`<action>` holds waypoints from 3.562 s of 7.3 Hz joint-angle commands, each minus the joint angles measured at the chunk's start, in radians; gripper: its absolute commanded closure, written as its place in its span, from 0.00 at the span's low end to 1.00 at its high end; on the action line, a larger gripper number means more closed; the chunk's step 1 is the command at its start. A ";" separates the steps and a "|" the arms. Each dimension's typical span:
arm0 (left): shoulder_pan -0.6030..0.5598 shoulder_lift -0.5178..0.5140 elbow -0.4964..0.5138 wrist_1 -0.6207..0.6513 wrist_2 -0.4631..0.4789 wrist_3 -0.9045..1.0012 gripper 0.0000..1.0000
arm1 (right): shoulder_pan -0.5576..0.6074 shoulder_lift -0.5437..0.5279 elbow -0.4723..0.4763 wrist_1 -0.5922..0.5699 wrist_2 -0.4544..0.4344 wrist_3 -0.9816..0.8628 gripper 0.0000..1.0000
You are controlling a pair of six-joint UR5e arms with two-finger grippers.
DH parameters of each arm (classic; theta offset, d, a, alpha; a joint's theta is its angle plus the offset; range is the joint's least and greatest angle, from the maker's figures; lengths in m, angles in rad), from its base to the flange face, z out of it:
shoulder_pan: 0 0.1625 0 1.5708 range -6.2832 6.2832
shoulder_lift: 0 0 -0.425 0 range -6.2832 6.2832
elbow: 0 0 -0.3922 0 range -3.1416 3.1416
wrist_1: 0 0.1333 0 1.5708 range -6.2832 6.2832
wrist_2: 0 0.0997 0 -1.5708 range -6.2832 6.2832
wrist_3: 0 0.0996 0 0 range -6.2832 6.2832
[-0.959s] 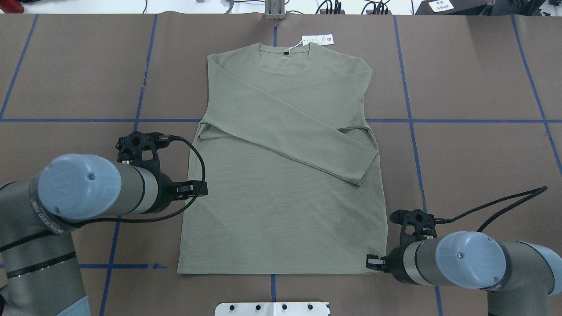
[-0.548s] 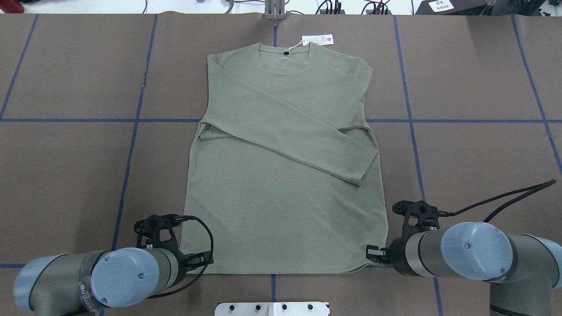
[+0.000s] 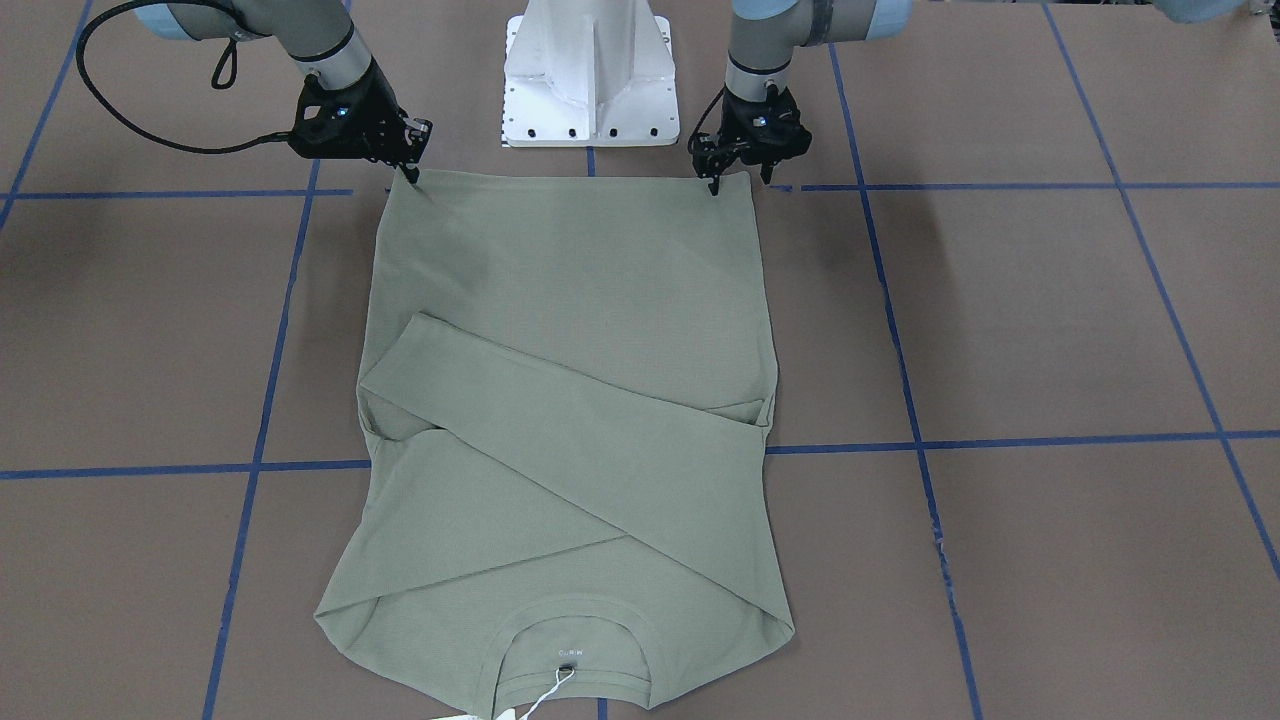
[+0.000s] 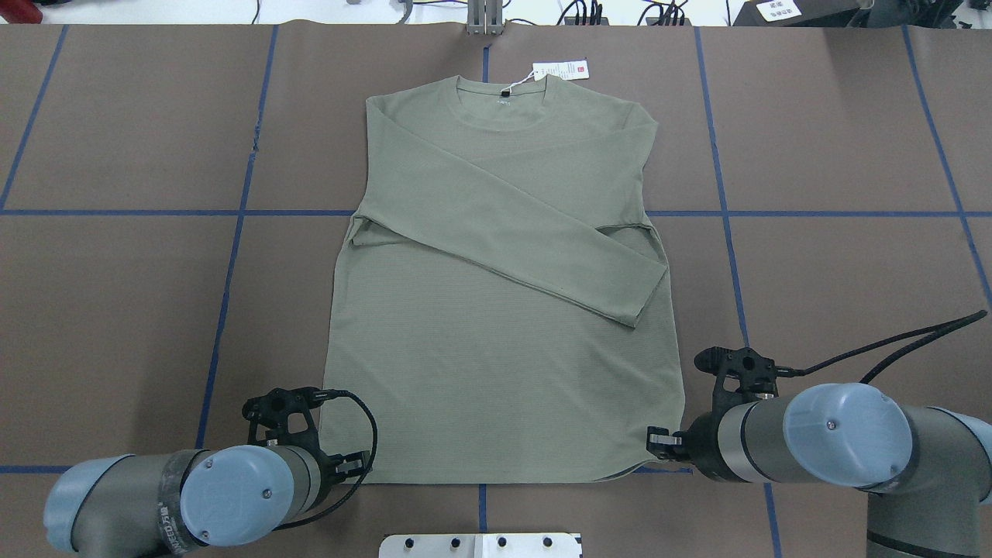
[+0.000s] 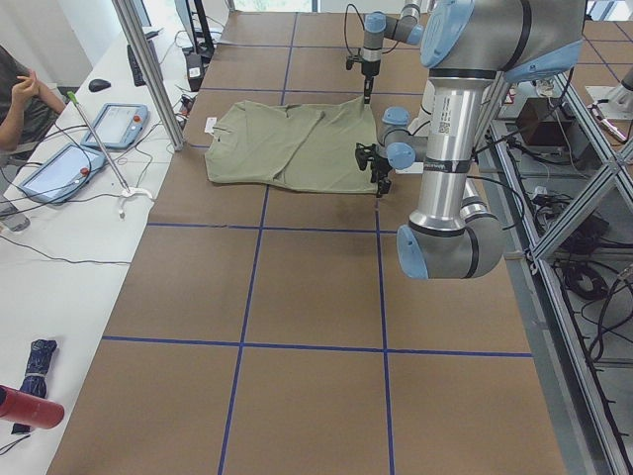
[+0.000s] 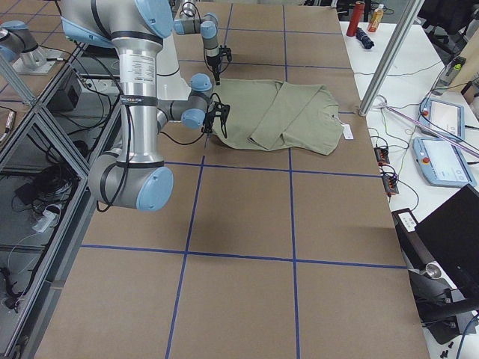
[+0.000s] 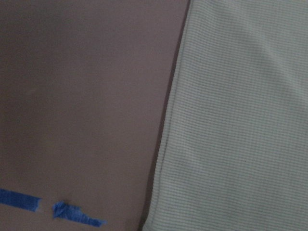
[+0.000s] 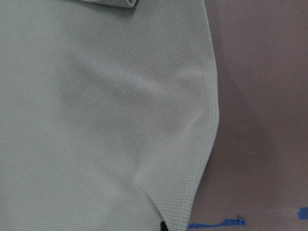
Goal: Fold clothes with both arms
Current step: 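Lower both grippers onto the hem corners and grasp them, then lift the hem with both grippers and fold it toward the collar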
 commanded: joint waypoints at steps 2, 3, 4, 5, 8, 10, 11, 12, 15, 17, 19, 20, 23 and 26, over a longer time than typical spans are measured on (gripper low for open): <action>-0.001 0.013 -0.023 0.001 0.000 0.000 0.28 | 0.012 -0.007 0.001 0.000 0.011 0.000 1.00; 0.000 0.013 -0.020 0.001 0.000 0.001 0.28 | 0.013 -0.005 0.001 0.000 0.011 0.000 1.00; 0.003 0.012 -0.014 0.001 0.000 0.001 0.28 | 0.013 -0.005 0.001 0.000 0.011 0.000 1.00; 0.005 0.012 -0.012 0.001 0.000 0.000 0.28 | 0.013 -0.007 -0.001 0.000 0.011 0.000 1.00; 0.005 0.009 -0.011 0.003 -0.003 -0.002 0.73 | 0.015 -0.005 -0.001 0.000 0.011 0.000 1.00; 0.005 0.006 -0.017 0.003 -0.003 0.000 1.00 | 0.027 -0.008 -0.001 -0.002 0.019 0.000 1.00; 0.003 0.001 -0.026 0.004 -0.006 0.000 1.00 | 0.031 -0.009 -0.001 0.000 0.024 0.000 1.00; -0.003 0.004 -0.052 0.006 -0.008 0.001 1.00 | 0.038 -0.009 -0.001 0.000 0.025 0.000 1.00; -0.006 0.013 -0.193 0.117 -0.011 0.001 1.00 | 0.042 -0.033 0.051 0.000 0.043 0.002 1.00; 0.021 0.010 -0.279 0.222 -0.043 -0.003 1.00 | 0.042 -0.099 0.131 -0.003 0.179 0.002 1.00; 0.098 0.009 -0.404 0.347 -0.089 -0.028 1.00 | 0.044 -0.119 0.171 -0.003 0.366 0.002 1.00; 0.135 0.006 -0.442 0.369 -0.107 -0.073 1.00 | 0.045 -0.133 0.195 -0.003 0.460 0.002 1.00; 0.106 -0.008 -0.468 0.386 -0.135 -0.057 1.00 | 0.152 -0.124 0.188 -0.002 0.476 -0.015 1.00; -0.129 -0.109 -0.415 0.388 -0.150 0.032 1.00 | 0.347 -0.015 0.103 0.001 0.471 -0.018 1.00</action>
